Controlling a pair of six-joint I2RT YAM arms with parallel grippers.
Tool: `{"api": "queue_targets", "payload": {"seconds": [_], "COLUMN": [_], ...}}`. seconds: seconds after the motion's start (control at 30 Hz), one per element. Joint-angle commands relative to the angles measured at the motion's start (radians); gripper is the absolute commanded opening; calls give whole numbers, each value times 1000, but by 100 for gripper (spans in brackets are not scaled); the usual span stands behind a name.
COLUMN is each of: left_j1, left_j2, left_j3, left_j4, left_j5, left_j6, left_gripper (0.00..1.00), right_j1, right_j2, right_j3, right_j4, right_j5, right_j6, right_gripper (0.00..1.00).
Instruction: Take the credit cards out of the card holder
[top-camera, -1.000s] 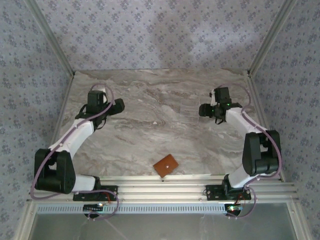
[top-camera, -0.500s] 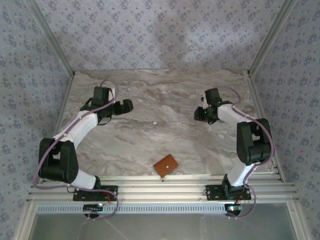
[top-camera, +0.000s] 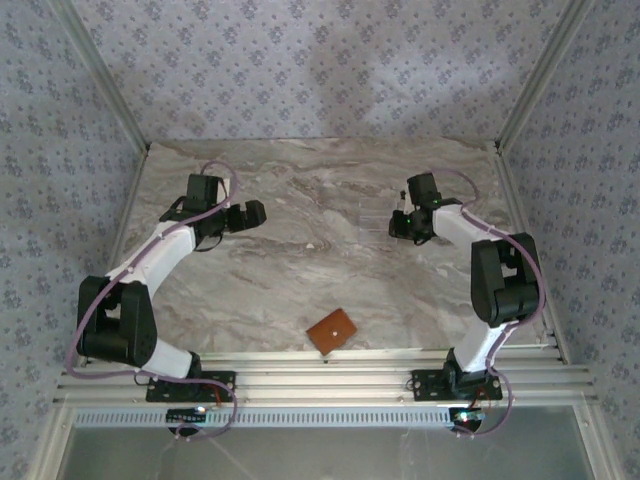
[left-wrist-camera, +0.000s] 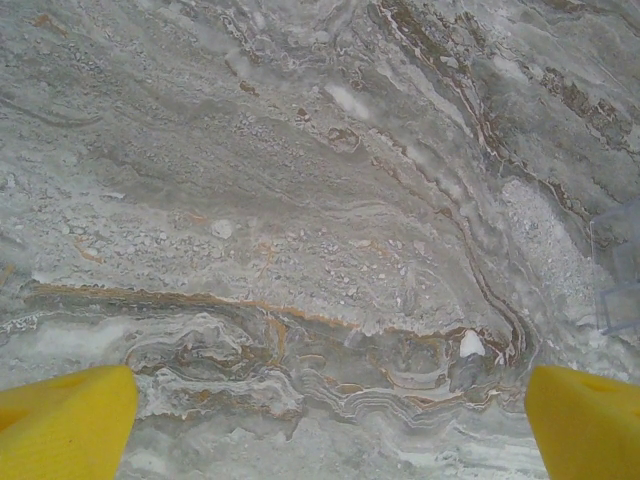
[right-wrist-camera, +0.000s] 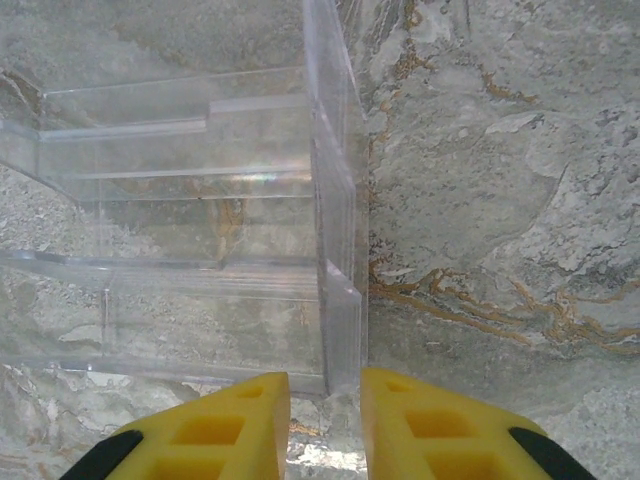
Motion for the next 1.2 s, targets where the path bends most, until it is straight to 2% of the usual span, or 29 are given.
{"api": "queue_targets", "payload": {"seconds": [0.0,0.4,0.87,1.17], "left_j1": [-2,-2,-2,-2], "left_j2": [-28,-23,-9,-20], "left_j3": [29,47,55,48], "left_j4": [-26,-31,-54,-69], "left_j5": [-4,-4,-8,-43], "left_j6": [11,10,19,27], "left_gripper": [99,99,99,100], "right_j1": [1,-11,-5,48], "right_j2": [-31,13,85,72], "right_j3": [34,72,99,110], "right_j4": [-47,-48,-19,-31], "right_j5": [33,11,-5,48], "right_j6": [17,4,-5,16], "right_gripper": [27,27,21,10]}}
